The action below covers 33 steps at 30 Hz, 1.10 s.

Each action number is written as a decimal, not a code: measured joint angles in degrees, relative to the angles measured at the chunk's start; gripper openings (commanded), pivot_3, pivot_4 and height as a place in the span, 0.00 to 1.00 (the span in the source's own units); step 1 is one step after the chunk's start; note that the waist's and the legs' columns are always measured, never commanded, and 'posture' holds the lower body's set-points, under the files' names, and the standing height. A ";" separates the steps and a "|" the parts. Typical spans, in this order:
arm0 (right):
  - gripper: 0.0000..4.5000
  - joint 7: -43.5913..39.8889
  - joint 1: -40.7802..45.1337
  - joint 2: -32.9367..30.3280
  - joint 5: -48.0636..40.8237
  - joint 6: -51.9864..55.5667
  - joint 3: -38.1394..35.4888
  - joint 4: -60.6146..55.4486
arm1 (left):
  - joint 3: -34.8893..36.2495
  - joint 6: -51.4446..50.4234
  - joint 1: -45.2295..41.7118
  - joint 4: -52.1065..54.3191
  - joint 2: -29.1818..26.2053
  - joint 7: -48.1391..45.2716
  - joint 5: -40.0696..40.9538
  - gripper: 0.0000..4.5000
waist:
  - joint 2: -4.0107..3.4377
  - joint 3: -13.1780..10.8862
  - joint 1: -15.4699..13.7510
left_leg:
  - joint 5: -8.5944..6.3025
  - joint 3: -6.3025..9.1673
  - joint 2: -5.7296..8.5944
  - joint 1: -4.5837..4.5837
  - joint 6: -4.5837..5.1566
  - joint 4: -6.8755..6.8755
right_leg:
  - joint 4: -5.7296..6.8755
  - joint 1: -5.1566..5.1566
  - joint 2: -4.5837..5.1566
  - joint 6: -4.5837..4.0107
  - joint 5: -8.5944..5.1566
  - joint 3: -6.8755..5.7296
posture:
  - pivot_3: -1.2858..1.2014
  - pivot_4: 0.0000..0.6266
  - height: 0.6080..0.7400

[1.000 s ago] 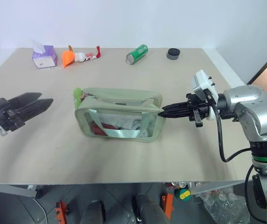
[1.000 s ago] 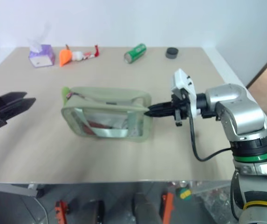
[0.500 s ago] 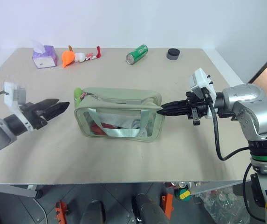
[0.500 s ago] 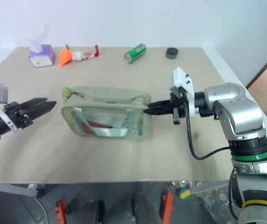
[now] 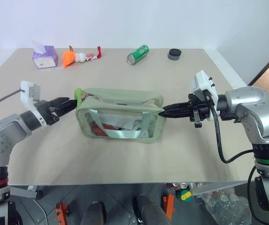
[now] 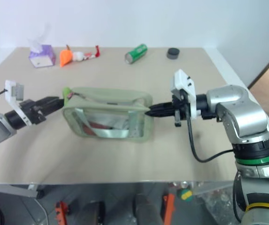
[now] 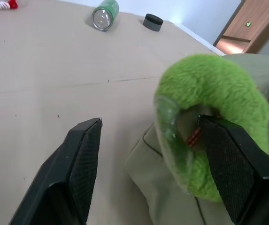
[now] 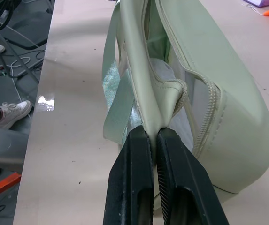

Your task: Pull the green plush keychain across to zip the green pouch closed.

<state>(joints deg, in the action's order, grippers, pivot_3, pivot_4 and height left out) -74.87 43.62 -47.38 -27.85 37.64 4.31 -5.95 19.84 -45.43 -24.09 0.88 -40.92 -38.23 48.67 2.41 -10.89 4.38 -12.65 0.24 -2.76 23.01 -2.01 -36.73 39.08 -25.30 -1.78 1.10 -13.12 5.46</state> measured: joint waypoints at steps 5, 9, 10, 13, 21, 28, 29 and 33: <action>0.00 0.26 0.01 -0.07 -0.05 0.00 0.00 -0.06 | 0.05 -0.72 -0.91 -0.37 0.65 -0.18 0.34 0.12 | 0.00 0.00 0.00 | 0.00 0.01 0.00 0.00 0.00 -0.02 | 0.00 0.01 0.00 0.02 0.01 0.00 | 0.52 0.24 1.00; 0.00 0.29 0.01 -0.07 -0.07 -0.02 0.00 -0.05 | 0.17 -1.42 -0.93 -0.36 1.10 -0.20 0.74 0.01 | 0.00 0.00 0.00 | 0.00 0.02 0.00 0.01 0.00 -0.02 | 0.00 0.01 0.00 0.02 0.01 -0.01 | 0.52 0.24 1.00; 0.00 0.29 0.01 -0.07 -0.07 -0.02 0.00 -0.05 | 0.18 -1.65 -0.93 -0.35 1.17 -0.20 0.83 0.01 | 0.00 0.00 0.00 | 0.00 0.02 0.00 0.01 -0.01 -0.02 | 0.00 0.01 0.00 0.01 0.01 -0.01 | 0.52 0.24 1.00; 0.00 0.29 0.01 -0.06 -0.04 -0.11 0.01 -0.03 | 0.25 -2.24 -0.92 -0.22 1.19 -0.21 1.01 0.01 | 0.00 0.00 0.00 | 0.00 0.03 0.00 0.01 -0.01 -0.03 | 0.00 0.01 0.00 0.02 0.01 -0.01 | 0.52 0.24 1.00; 0.00 0.30 0.01 0.25 -0.01 -0.67 0.01 0.01 | 1.57 -3.18 -0.88 0.14 1.17 -0.20 2.60 0.13 | 0.00 0.00 0.00 | 0.01 0.03 0.00 0.01 -0.01 -0.03 | 0.00 0.01 0.00 0.02 0.01 -0.02 | 0.52 0.24 1.00; 0.00 0.30 0.01 0.50 0.06 -1.16 0.03 0.10 | 2.59 -5.03 -0.44 2.06 0.23 -0.17 3.87 0.66 | 0.00 0.00 0.02 | 0.01 0.04 0.00 0.01 -0.01 -0.03 | 0.00 0.01 0.00 0.02 0.01 -0.02 | 0.52 0.24 1.00; 0.00 0.30 0.02 0.55 0.07 -1.26 0.03 0.13 | 2.58 -5.07 -0.40 2.07 0.20 -0.21 3.85 0.72 | 0.00 0.00 0.02 | 0.01 0.04 0.00 0.00 -0.01 -0.03 | 0.00 0.01 0.00 0.02 0.01 -0.02 | 0.52 0.24 1.00; 0.00 0.30 0.02 0.59 0.06 -1.31 0.03 0.14 | 1.64 -5.04 0.11 2.18 0.19 -0.79 2.96 0.72 | 0.00 0.00 0.02 | 0.01 0.04 0.00 0.01 -0.01 -0.03 | 0.00 0.02 0.00 0.02 0.01 -0.03 | 0.52 0.24 1.00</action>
<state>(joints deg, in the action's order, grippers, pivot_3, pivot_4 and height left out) -74.57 43.63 -46.79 -27.79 36.33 4.35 -5.81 21.48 -50.47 -23.98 3.05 -40.73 -39.02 51.63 2.41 -10.89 4.40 -12.64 0.28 -2.75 23.02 -2.03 -36.76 39.08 -25.29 -1.78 1.11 -13.10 5.43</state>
